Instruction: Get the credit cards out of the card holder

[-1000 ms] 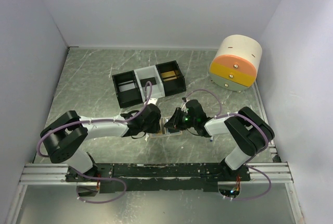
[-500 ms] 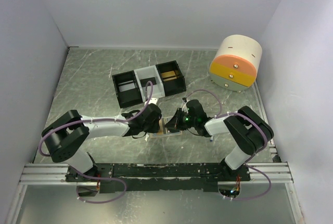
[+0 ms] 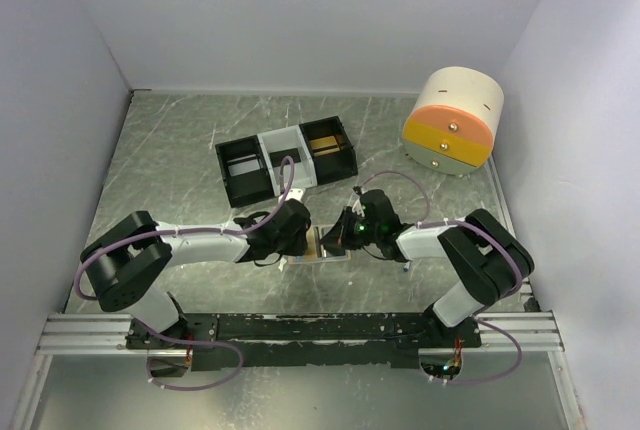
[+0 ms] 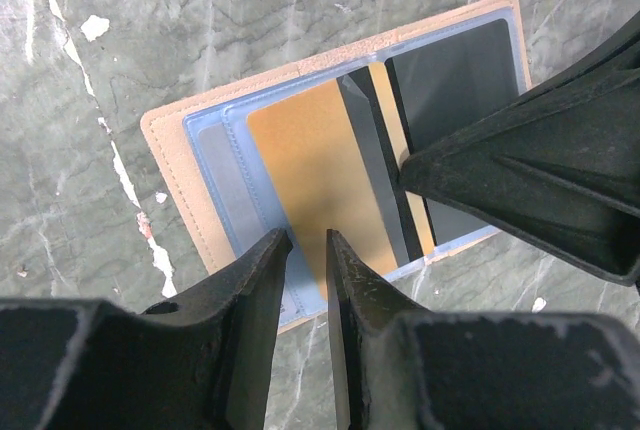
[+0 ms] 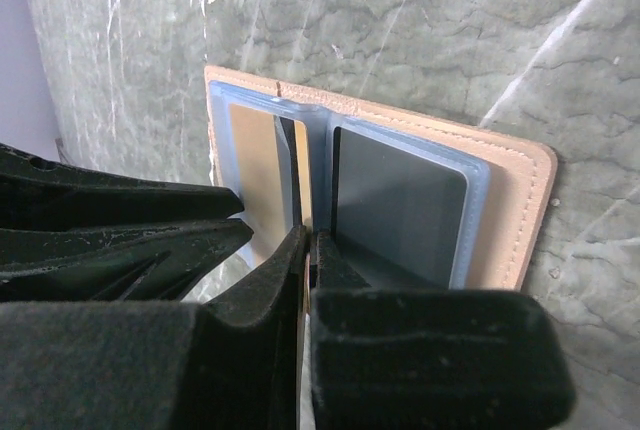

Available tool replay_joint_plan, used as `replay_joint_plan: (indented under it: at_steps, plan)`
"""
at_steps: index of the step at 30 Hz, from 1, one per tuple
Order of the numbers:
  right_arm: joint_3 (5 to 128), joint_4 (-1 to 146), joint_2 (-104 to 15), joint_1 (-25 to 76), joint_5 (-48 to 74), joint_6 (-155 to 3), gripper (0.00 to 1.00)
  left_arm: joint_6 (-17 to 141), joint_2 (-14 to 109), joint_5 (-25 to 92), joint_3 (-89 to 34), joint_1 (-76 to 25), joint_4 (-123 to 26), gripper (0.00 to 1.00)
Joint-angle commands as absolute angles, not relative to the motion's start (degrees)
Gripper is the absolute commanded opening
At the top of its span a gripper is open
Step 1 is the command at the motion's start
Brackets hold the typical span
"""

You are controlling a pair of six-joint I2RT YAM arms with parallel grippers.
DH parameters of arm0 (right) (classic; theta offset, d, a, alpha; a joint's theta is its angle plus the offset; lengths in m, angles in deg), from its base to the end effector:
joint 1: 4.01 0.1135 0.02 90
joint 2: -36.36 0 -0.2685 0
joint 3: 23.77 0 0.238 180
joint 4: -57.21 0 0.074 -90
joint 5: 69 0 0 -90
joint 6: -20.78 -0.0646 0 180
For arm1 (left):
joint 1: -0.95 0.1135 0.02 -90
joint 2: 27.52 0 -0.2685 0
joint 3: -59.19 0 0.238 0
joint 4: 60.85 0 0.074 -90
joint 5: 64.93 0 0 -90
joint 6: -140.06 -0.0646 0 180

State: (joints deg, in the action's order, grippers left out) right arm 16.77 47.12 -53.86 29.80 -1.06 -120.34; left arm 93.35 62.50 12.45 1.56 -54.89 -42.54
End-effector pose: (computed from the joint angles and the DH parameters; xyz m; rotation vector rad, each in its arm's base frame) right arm 0.2176 0.1750 0.1152 0.1491 2.4999 1.1511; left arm 0.1845 -0.2468 0.1485 0.1745 2.4861 -0.4982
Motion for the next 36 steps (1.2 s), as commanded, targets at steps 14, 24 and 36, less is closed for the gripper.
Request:
replay_joint_plan:
  at_steps: [14,24,36]
  plan:
    - [17.4,45.6,-57.4,28.8,-4.6,-119.3,0.24,91.7,64.6,12.4,2.8,-55.2,-37.9,0.36]
    - [16.1,46.5,-54.9,28.8,-1.4,-119.6,0.04,91.8,63.3,11.4,2.5,-55.2,-37.4,0.36]
    - [14.5,46.6,-52.7,27.6,-1.5,-119.6,0.00,92.1,63.6,11.6,2.5,-55.3,-37.3,0.36]
